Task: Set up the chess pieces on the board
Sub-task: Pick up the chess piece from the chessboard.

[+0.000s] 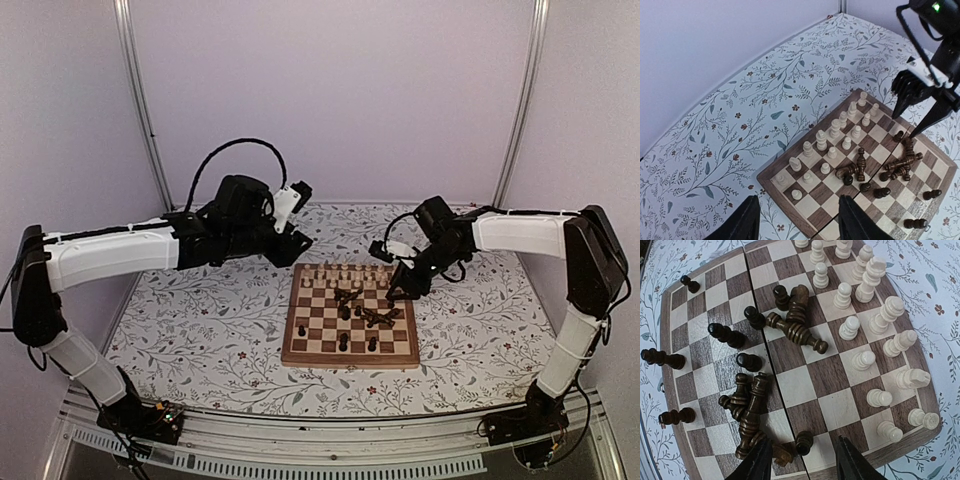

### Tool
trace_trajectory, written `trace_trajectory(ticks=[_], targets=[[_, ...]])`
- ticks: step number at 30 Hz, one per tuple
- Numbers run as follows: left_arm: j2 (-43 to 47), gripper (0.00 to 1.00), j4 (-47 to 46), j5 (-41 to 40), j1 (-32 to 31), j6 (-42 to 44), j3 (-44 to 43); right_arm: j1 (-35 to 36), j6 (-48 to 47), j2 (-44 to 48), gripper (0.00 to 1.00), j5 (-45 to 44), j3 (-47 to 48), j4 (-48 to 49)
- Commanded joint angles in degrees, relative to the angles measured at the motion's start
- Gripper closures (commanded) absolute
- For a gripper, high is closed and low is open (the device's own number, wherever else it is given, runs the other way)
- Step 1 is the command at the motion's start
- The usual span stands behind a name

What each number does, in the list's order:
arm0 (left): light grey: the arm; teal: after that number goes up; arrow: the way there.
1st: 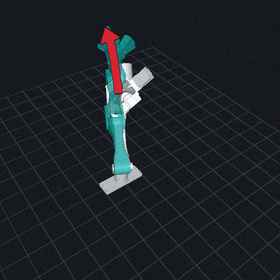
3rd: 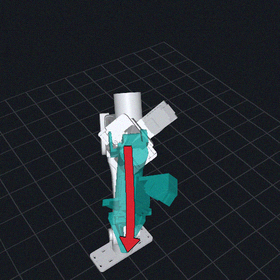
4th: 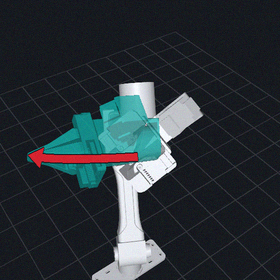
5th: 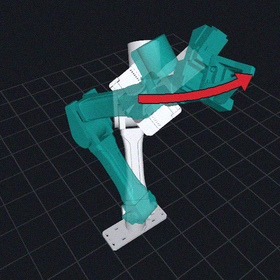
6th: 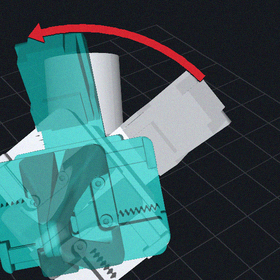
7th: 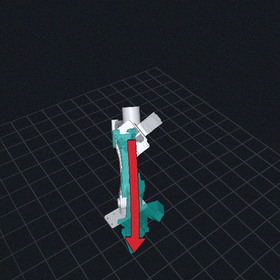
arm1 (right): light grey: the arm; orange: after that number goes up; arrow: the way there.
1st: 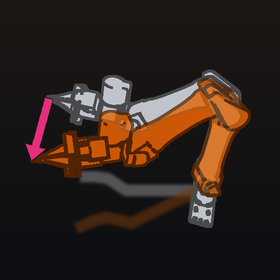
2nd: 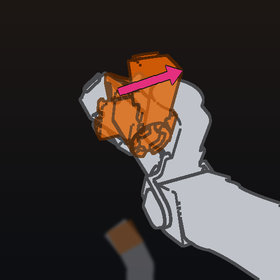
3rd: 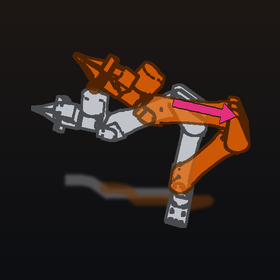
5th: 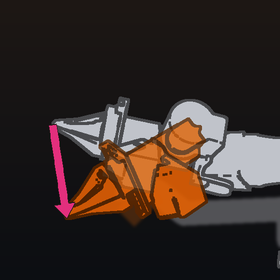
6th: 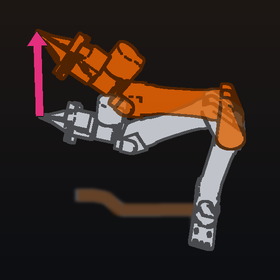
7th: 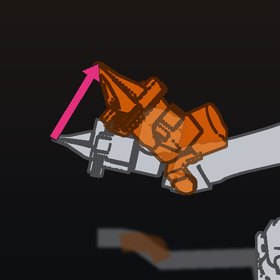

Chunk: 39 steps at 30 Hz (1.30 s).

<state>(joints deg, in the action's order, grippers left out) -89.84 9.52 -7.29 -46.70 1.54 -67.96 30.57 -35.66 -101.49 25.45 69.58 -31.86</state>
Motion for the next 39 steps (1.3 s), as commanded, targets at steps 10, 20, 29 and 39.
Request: trace_trajectory(ticks=[10,20,29,39], targets=[[3.3,0.44,-2.88,1.08,0.2,0.31,0.2,2.04,1.02,-6.6,0.61,-5.11,3.72,-1.23],[2.41,0.44,-2.34,1.71,0.2,0.5,-0.2,2.05,1.3,-6.54,0.78,-5.56,3.25,-1.84],[2.13,0.43,-1.81,2.16,0.2,0.71,-0.5,2.05,1.54,-3.86,0.92,-4.86,3.82,-2.49],[2.05,0.43,-1.42,2.21,0.16,1.25,-0.76,2.05,1.13,3.43,0.93,-2.89,1.17,-3.73]])
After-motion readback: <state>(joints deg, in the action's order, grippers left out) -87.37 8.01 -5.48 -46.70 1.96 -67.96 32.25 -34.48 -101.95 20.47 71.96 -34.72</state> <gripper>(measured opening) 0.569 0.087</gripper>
